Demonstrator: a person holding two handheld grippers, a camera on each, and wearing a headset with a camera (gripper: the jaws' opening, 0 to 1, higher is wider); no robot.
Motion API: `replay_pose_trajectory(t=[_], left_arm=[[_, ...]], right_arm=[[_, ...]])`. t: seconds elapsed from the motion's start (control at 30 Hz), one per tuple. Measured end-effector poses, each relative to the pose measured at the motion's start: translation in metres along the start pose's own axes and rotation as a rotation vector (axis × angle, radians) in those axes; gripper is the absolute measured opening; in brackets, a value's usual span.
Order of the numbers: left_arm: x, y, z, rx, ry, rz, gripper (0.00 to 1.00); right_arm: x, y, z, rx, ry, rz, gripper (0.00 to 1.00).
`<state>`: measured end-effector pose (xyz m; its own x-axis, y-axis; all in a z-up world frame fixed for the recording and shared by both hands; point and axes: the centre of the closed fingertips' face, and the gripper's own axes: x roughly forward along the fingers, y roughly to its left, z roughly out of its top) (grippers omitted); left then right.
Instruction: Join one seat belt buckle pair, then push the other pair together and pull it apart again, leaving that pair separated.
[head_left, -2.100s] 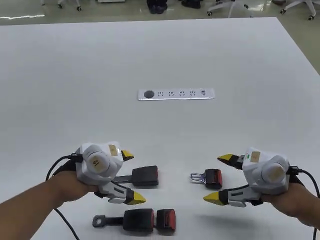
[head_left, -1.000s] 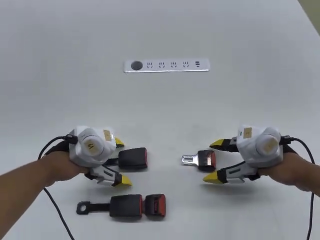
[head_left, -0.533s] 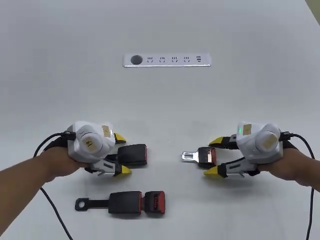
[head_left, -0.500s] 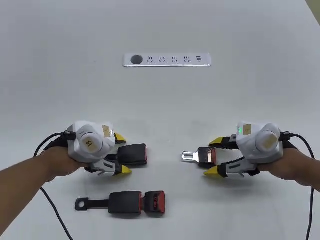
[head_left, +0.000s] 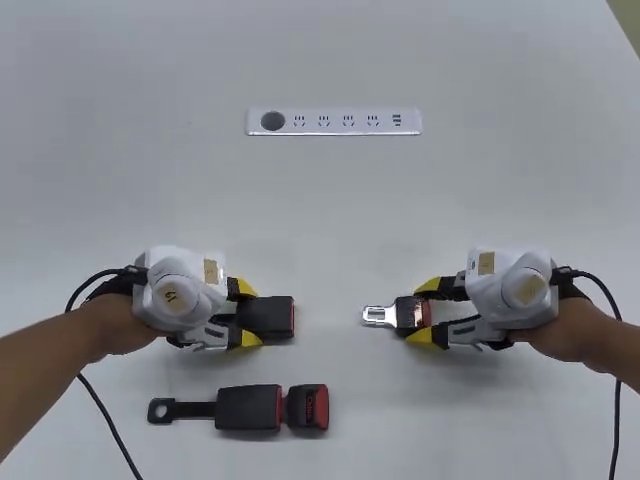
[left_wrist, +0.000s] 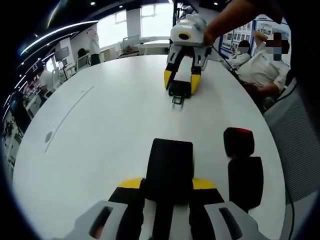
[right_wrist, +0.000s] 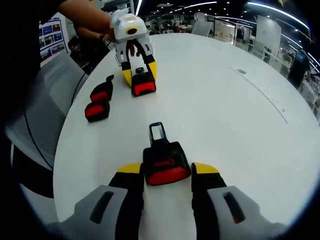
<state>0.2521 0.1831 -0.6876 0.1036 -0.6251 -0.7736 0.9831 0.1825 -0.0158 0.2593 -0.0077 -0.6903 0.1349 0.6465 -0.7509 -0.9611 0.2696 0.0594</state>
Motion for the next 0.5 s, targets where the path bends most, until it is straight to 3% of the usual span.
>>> replay_pose_trajectory(t=[0.2, 0.5], left_arm=[[-0.0001, 0.0008, -0.0013, 0.016, -0.01, -0.012, 0.35], [-0.0011, 0.0029, -0.0025, 0.008, 0.001, -0.009, 0.35]], right_arm=[[0.0017, 0.0013, 0.0018, -0.011, 0.007, 0.005, 0.34], [0.0044, 0.0004, 0.0019, -0.023, 0.063, 0.015, 0.34]])
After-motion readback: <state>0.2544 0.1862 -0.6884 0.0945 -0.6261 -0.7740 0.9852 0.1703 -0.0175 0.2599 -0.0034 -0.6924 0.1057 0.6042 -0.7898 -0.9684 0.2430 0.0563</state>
